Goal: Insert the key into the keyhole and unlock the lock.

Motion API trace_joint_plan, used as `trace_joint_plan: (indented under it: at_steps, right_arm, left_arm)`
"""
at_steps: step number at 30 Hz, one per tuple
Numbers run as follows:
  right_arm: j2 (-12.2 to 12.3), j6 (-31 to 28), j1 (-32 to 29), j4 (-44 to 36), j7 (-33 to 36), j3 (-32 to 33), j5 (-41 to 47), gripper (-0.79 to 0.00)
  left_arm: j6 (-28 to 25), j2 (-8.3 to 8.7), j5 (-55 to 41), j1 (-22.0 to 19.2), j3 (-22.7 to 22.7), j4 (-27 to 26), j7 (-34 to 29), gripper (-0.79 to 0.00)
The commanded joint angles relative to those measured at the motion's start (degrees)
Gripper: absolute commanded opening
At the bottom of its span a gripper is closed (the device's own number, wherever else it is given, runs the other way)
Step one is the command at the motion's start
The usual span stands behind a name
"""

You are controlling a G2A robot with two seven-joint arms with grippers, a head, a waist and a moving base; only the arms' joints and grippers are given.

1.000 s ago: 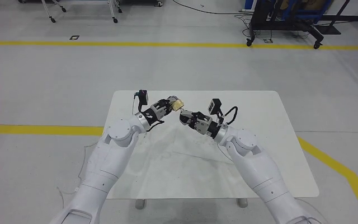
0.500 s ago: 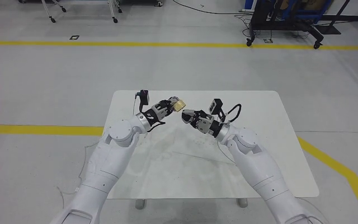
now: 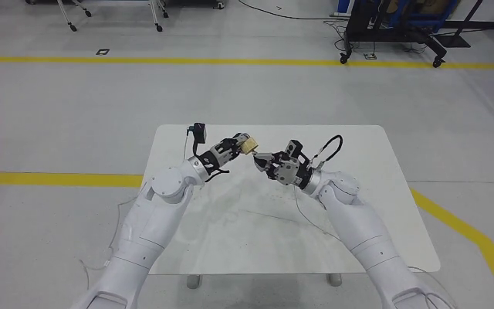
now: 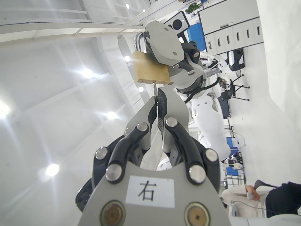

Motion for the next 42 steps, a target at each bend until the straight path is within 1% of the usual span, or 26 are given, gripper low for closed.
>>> trace_joint_plan:
  at_steps: [1, 3, 7, 18, 26, 31, 33, 35, 42]
  right_arm:
    - [-0.01, 1.25, 0.25, 0.55, 0.78, 0.05, 1.19, -0.785]
    - [-0.03, 3.24, 0.71, 1.47, 2.41, 0.05, 2.83, -0.785]
    - [-0.06, 4.29, 1.43, 2.73, 3.64, 0.02, 4.15, -0.785]
    - [-0.1, 3.78, 2.22, 3.91, 4.76, -0.67, 4.23, -0.785]
    - [-0.25, 6.77, 3.27, 6.42, 9.33, -1.15, 7.63, -0.785]
    - [-0.42, 10.64, 4.36, 8.84, 14.35, -1.81, 10.72, -0.785]
    - [-0.48, 11.22, 4.95, 9.96, 15.41, -1.98, 11.27, -0.785]
    - [-0.64, 13.48, 5.45, 11.12, 18.11, -2.57, 12.86, -0.785]
    - [-0.94, 14.39, 7.45, 14.48, 19.4, -3.76, 12.98, -0.785]
  left_arm:
    - [-0.91, 0.02, 0.34, 0.18, -0.04, -0.29, 0.11, -0.785]
    - [-2.31, 0.07, 0.8, 0.44, -0.12, -0.67, 0.02, -0.785]
    - [-4.03, 0.17, 1.23, 0.91, -0.21, -1.16, -0.55, -0.785]
    - [-5.75, 0.29, 2.57, 1.28, 0.32, -2.0, -2.26, -0.785]
    - [-7.65, 0.45, 3.39, 1.77, 0.3, -2.79, -2.89, -0.785]
    - [-8.78, 0.54, 3.83, 2.13, 0.23, -3.34, -2.91, -0.785]
    - [-9.05, 0.58, 3.91, 2.24, 0.16, -3.47, -2.89, -0.785]
    - [-9.34, 0.61, 3.9, 2.33, 0.11, -3.61, -2.94, -0.785]
    - [-10.53, 0.73, 4.83, 2.67, 0.01, -4.13, -2.5, -0.785]
